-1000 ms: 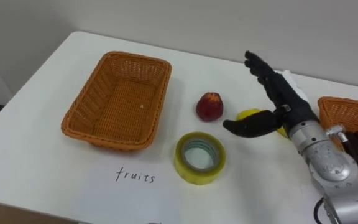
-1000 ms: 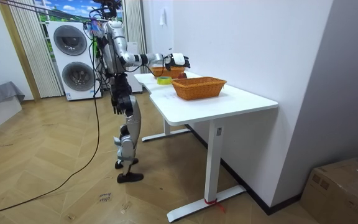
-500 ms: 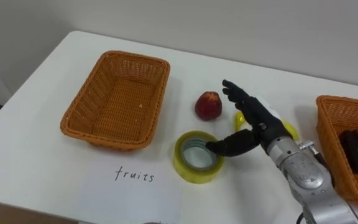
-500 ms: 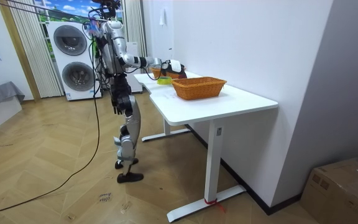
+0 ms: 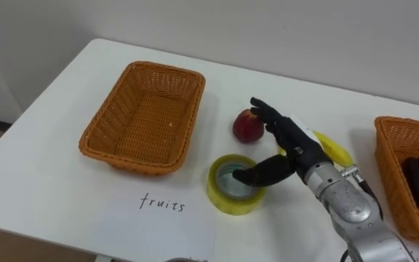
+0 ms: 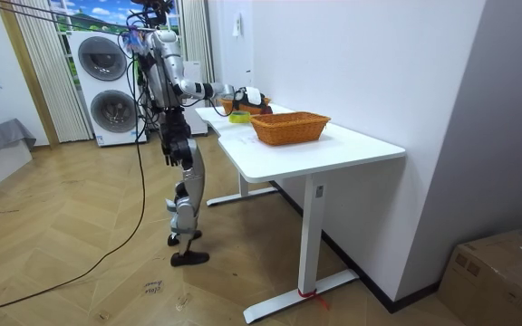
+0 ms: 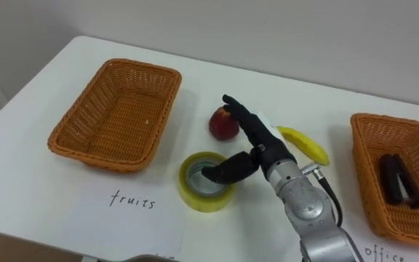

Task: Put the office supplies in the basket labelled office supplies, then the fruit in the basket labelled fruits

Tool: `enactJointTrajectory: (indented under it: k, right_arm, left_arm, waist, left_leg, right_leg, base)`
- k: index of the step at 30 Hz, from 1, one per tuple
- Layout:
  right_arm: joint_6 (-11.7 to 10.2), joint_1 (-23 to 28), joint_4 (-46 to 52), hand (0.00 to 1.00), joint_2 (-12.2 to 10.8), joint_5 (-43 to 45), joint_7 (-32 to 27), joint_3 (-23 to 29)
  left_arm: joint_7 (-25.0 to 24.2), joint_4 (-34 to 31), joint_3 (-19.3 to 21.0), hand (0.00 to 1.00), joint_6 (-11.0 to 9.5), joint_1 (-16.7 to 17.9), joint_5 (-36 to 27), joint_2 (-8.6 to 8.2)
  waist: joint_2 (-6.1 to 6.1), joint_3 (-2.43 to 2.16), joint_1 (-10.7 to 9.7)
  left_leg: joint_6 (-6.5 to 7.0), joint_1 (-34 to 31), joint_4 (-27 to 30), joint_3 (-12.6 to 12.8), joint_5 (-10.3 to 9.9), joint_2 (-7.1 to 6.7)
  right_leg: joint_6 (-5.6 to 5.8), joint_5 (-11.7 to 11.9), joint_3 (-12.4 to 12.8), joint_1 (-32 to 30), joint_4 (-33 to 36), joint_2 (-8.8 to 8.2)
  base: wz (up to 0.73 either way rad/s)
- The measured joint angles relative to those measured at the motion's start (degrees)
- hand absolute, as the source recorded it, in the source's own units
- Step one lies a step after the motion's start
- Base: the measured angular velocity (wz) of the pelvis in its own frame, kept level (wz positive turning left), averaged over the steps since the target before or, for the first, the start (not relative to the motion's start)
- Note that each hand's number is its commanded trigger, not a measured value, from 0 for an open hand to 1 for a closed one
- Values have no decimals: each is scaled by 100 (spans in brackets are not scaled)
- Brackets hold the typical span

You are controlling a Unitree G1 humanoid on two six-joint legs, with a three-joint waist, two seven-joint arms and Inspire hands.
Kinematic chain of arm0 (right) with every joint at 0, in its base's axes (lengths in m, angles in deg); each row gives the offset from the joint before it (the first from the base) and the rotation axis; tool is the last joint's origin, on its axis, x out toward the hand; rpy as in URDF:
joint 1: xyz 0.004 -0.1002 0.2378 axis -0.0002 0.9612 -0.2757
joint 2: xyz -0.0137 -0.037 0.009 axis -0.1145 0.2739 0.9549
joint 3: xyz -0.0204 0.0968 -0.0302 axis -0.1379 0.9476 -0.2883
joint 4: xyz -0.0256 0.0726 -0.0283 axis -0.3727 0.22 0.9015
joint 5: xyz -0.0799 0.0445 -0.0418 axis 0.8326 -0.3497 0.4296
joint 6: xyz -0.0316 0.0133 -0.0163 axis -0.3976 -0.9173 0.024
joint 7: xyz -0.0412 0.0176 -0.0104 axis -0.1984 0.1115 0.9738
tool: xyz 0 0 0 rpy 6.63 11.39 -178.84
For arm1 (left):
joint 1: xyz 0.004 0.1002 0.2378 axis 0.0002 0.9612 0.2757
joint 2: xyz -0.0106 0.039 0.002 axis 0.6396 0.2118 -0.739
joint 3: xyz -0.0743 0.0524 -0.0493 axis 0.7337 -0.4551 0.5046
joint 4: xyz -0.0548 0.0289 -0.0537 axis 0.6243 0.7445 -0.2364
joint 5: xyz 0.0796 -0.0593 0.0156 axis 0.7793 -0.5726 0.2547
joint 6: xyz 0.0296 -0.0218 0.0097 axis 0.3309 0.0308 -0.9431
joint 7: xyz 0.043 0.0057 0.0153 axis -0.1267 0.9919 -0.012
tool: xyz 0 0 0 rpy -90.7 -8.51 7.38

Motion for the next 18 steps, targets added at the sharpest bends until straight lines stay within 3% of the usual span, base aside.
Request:
enactJointTrajectory:
  k: [18]
  right_arm:
    - [42,-102,103,0,0,220,226,-33]
  left_arm:
    - [-7,-54,-134,0,74,-71,-6,-5]
  waist:
    - [-14,7,4]
  left_leg:
    - [0,-25,2,-5,-1,-1]
  right_leg:
    - [0,0,2,-15,2,8]
  base:
    - [0]
